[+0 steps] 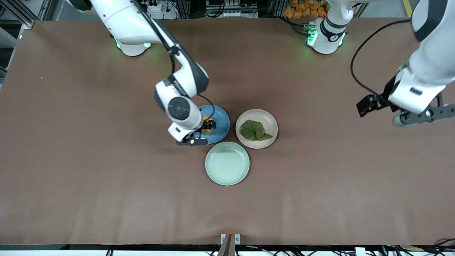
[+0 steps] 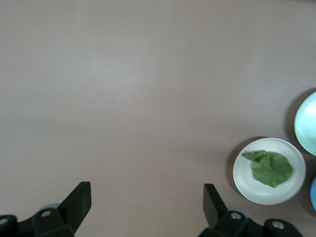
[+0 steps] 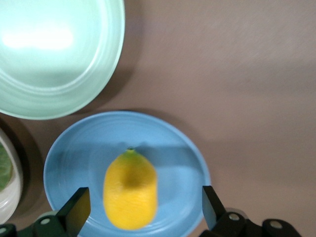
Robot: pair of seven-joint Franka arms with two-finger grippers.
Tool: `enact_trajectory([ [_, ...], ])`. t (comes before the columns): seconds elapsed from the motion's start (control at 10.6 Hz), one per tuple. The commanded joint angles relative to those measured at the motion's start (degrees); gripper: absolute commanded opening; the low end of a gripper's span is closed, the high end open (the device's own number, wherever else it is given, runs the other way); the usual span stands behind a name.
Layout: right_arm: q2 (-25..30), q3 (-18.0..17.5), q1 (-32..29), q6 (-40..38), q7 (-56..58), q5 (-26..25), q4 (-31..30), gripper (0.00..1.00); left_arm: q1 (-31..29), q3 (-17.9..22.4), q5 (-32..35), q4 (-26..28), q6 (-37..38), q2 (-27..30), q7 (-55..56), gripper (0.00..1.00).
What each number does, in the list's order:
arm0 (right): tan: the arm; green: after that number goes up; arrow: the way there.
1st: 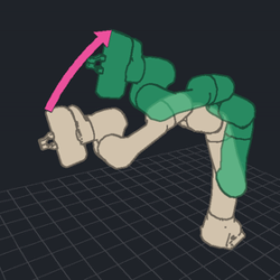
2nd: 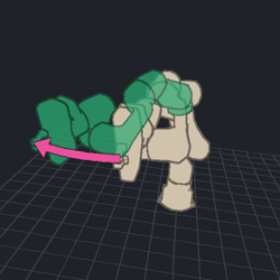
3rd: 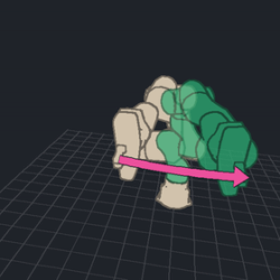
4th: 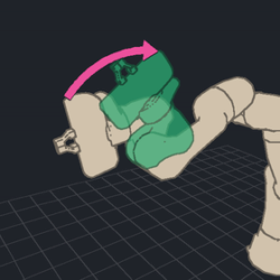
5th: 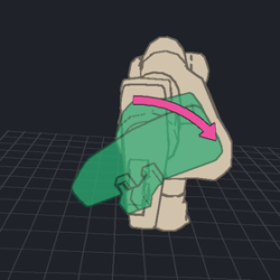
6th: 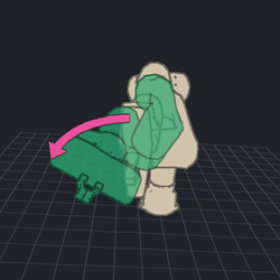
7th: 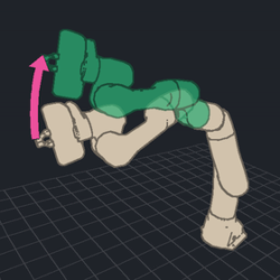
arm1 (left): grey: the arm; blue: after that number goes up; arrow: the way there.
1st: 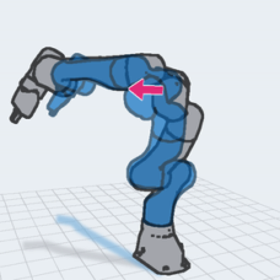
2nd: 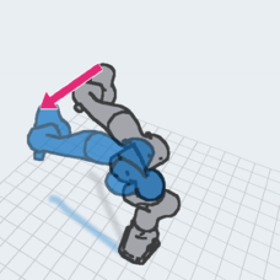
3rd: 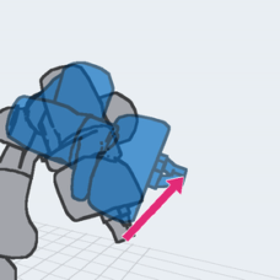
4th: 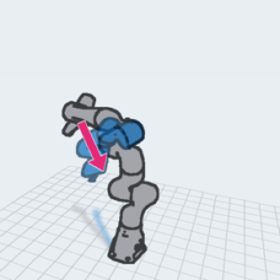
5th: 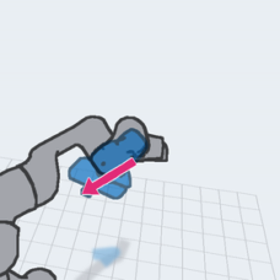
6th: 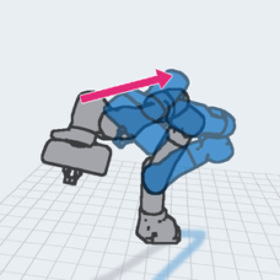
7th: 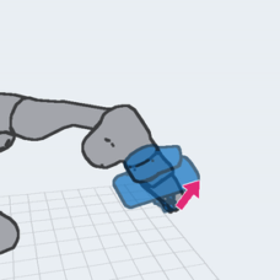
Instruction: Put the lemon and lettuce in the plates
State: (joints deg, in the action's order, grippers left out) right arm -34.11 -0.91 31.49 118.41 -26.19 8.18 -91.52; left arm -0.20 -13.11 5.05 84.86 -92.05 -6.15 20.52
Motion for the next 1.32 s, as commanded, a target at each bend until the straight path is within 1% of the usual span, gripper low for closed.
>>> enact_trajectory([
  [0.0,4.92,0.38,-5.45,-5.18,11.90,1.14,-0.86,1.00,-0.24,1.24,-2.32,3.37,1.25,4.38,-1.97,1.00],
  [0.19,7.82,2.56,-8.63,-5.38,18.86,0.35,-1.12,1.00,0.11,3.60,-3.54,3.38,1.70,5.09,-3.80,1.00],
  [0.28,9.22,3.19,-10.56,-5.38,22.20,-0.61,-1.12,1.00,0.03,3.96,-3.90,3.29,2.83,5.79,-3.90,1.00],
  [0.38,10.46,3.37,-12.66,-5.29,26.41,-1.66,-1.21,1.00,-0.41,3.71,-3.91,3.20,2.93,5.88,-3.99,1.00],
  [0.57,12.92,5.81,-15.05,-5.03,35.28,-1.94,-1.30,1.00,-0.15,3.26,-3.91,3.29,3.80,5.71,-3.82,1.00],
  [0.66,14.58,6.26,-16.89,-5.03,39.51,-1.85,-1.56,1.00,-0.24,3.26,-3.99,2.85,3.72,5.19,-3.90,1.00],
  [0.85,18.62,6.27,-19.88,-5.03,40.87,-1.85,-3.57,1.00,-0.06,3.18,-4.00,2.94,3.72,5.09,-3.91,1.00],
  [1.04,22.06,6.27,-22.08,-5.46,40.78,-1.76,-4.63,1.00,-0.15,2.91,-4.00,2.76,3.72,5.09,-3.91,1.00],
  [1.23,26.01,6.27,-23.66,-6.69,40.25,-1.76,-7.26,1.00,-0.15,2.82,-4.00,2.59,3.63,5.09,-3.91,1.00],
])
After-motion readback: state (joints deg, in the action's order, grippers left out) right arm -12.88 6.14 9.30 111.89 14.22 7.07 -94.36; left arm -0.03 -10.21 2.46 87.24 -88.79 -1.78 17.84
